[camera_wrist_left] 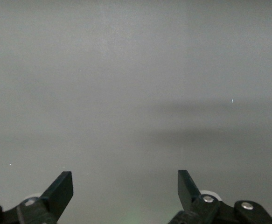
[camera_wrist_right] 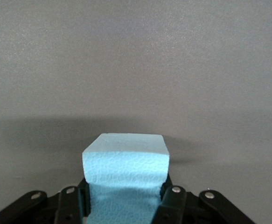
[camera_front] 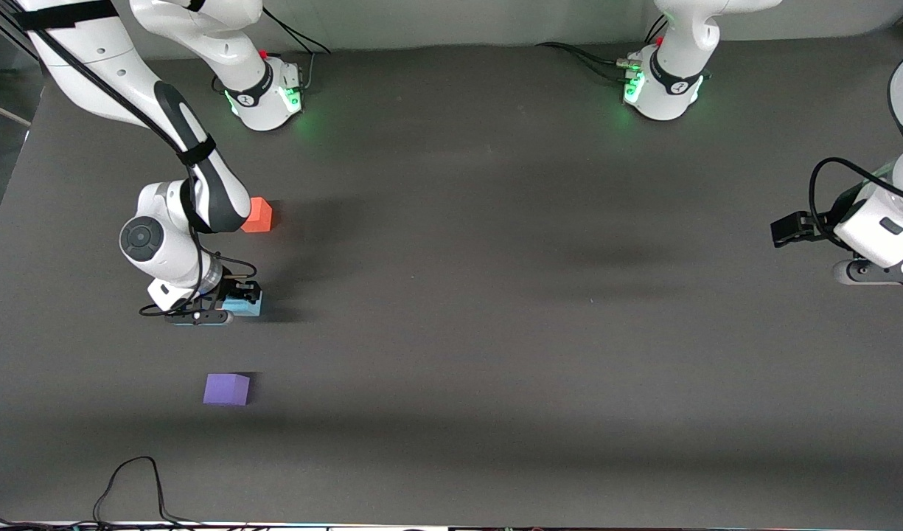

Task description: Place blue block between orange and purple blocks

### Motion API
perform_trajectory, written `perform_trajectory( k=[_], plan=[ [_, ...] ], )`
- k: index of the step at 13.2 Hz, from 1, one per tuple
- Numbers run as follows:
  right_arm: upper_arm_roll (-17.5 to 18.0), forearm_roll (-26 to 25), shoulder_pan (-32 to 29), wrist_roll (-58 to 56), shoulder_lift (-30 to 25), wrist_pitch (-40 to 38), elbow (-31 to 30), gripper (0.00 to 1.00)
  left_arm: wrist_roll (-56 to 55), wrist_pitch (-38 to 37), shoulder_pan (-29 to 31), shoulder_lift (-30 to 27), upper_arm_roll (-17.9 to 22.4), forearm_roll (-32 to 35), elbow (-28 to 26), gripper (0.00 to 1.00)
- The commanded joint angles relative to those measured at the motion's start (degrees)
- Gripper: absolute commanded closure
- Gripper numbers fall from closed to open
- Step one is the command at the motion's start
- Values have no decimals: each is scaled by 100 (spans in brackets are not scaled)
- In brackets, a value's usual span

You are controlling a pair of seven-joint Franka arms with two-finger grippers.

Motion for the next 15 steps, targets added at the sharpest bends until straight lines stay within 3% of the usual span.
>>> perform_trajectory(
  k=[1,2,5,10,13,15],
  plan=[
    [-15,154,56,-113,-7,42,19,6,-15,-136,41,46,-14,-3,163,0],
    [-15,154,56,-121,-7,42,27,0,-6,-136,58,38,-14,-3,171,0],
    [12,154,100,-122,-182,-28,62,0,90,-136,102,20,12,-21,180,0],
    [29,154,109,44,-1366,-615,98,0,90,-127,102,29,12,-56,242,0],
    [47,154,118,46,-2368,-1607,281,0,99,-118,94,37,12,-65,259,0],
    [-14,224,118,45,-2756,-2877,780,0,99,-118,94,37,4,-65,259,0]
  ],
)
